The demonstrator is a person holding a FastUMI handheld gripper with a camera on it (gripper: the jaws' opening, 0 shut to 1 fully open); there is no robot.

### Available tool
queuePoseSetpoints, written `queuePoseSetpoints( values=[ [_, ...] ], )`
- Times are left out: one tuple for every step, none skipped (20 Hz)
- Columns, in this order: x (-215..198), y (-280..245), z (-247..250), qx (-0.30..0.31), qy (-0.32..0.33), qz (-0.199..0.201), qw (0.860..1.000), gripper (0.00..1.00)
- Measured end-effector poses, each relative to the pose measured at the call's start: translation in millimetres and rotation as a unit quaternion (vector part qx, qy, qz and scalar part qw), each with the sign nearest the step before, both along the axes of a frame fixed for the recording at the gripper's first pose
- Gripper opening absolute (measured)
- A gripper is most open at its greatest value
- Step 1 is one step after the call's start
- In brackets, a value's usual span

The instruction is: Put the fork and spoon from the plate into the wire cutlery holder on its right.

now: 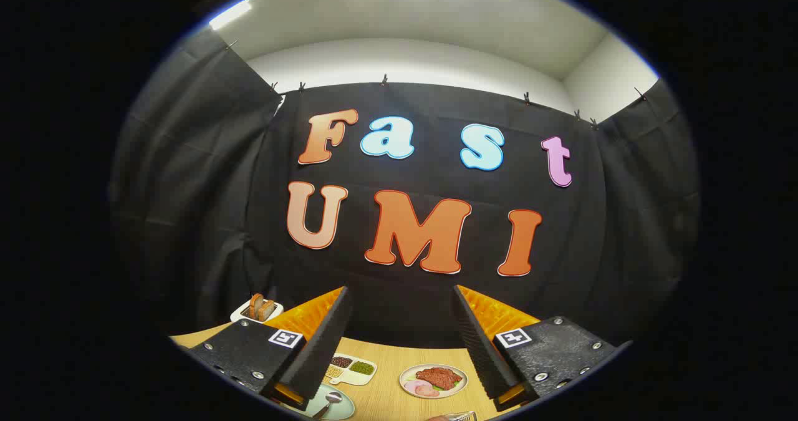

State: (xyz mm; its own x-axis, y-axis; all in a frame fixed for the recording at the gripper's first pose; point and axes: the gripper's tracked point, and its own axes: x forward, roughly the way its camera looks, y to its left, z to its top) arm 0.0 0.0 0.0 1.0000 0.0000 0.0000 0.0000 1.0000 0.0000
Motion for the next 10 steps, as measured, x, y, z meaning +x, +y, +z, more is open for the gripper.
queuePoseSetpoints(
  values=[
    [0.2,1.6,-1.5,0.0,0.002,0.002,1.0,0.96],
    [0.1,3.2,-2.4,0.0,0.003,0.003,1.0,0.96],
    [-0.1,2.4,-1.6,0.0,0.005,0.005,1.0,0.96],
    [0.1,2.5,-1.3,-0.001,0.005,0.006,1.0,0.96],
    [-0.3,3.6,-1.0,-0.001,0.004,0.007,1.0,0.96],
    [-0.1,3.7,-0.8,-0.002,0.003,0.007,1.0,0.96],
    [0.1,4.6,-0.9,-0.002,0.003,0.008,1.0,0.96],
    [-0.1,5.1,-0.7,-0.002,0.003,0.009,1.0,0.96],
    [-0.3,5.0,-0.8,-0.002,0.003,0.009,1.0,0.96],
    [0.0,5.4,-1.3,-0.002,0.004,0.01,1.0,0.96]
  ],
)
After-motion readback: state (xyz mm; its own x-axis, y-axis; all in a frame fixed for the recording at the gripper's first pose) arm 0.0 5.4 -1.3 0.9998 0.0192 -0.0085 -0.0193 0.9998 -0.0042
